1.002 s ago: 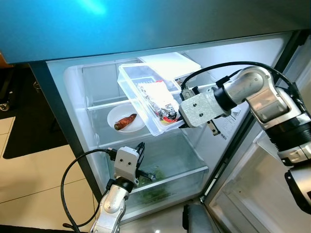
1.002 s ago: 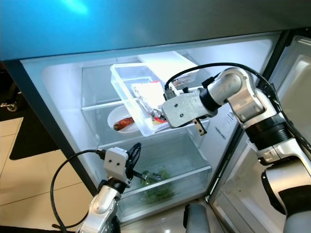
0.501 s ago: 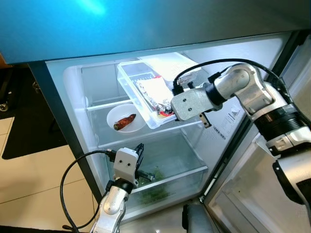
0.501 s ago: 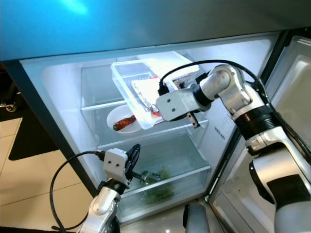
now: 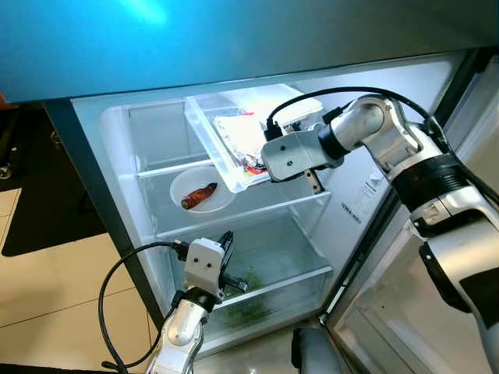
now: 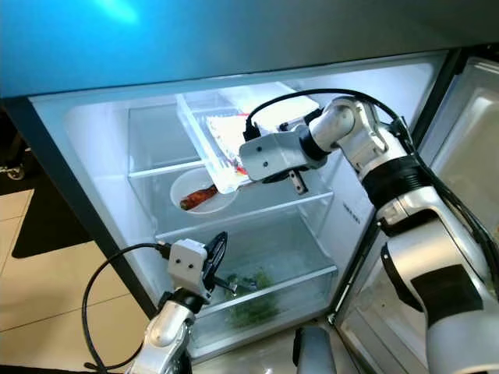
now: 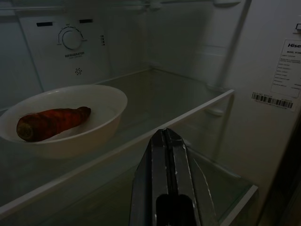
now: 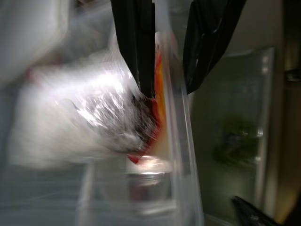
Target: Restocking fridge
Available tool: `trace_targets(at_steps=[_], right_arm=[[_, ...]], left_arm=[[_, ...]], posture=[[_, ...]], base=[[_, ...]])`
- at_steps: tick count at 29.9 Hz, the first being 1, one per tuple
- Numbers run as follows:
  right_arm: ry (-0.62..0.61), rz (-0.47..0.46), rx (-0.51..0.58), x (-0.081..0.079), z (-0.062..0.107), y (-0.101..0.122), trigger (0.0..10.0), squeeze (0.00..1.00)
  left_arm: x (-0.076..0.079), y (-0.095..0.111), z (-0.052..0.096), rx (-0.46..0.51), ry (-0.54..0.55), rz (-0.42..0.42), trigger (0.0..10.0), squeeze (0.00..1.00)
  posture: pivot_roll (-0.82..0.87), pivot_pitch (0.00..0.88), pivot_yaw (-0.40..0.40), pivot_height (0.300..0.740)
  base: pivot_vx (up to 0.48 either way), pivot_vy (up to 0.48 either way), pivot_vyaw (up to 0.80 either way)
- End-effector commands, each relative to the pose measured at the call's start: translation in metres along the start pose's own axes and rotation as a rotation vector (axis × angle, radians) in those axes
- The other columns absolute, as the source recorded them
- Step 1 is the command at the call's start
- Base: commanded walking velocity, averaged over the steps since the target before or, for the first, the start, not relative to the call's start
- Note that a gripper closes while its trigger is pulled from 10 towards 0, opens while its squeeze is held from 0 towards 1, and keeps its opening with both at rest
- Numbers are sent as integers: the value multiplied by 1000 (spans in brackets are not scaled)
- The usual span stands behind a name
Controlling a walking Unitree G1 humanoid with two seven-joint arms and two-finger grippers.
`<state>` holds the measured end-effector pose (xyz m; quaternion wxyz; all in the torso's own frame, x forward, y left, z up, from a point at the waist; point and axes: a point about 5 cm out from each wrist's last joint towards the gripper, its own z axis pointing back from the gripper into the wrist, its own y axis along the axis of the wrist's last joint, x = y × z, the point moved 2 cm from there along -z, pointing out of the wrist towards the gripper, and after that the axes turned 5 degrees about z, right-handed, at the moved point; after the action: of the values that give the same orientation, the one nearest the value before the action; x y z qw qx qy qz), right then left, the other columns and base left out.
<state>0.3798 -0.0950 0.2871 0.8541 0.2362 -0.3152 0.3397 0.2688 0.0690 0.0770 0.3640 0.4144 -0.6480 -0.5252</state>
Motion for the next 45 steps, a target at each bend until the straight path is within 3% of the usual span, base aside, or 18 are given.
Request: trace_targets(at_steps=[1, 2, 5, 6, 7, 29, 45], right_arm=[[-15, 14, -4, 4, 0, 1, 10000, 435], [-17, 16, -4, 4, 0, 1, 10000, 435], [-39, 25, -6, 7, 0, 1, 10000, 110], [-44, 27, -6, 8, 0, 1, 10000, 110], [-55, 29, -3, 9, 0, 1, 10000, 0], [-342, 24, -8, 39, -1, 6, 10000, 0], [-609, -103, -82, 50, -14, -5, 10000, 0]], left_arm=[[6, 1, -2, 8, 10, 28, 10000, 0], [6, 1, -2, 8, 10, 29, 10000, 0], [7, 1, -2, 8, 11, 29, 10000, 0], [7, 1, -2, 8, 11, 29, 10000, 0], [7, 1, -2, 8, 11, 30, 10000, 0], [7, 2, -3, 14, 4, 29, 10000, 0], [5, 5, -5, 23, 7, 24, 10000, 0]], posture=[[-124, 0, -29, 557], [-124, 0, -29, 557], [-124, 0, -32, 557], [-124, 0, -32, 557], [-124, 0, -32, 557], [-122, 0, -26, 557], [-116, 0, -21, 557]], base=[[0, 0, 0], [0, 0, 0], [0, 0, 0], [0, 0, 0], [0, 0, 0], [0, 0, 0], [0, 0, 0]])
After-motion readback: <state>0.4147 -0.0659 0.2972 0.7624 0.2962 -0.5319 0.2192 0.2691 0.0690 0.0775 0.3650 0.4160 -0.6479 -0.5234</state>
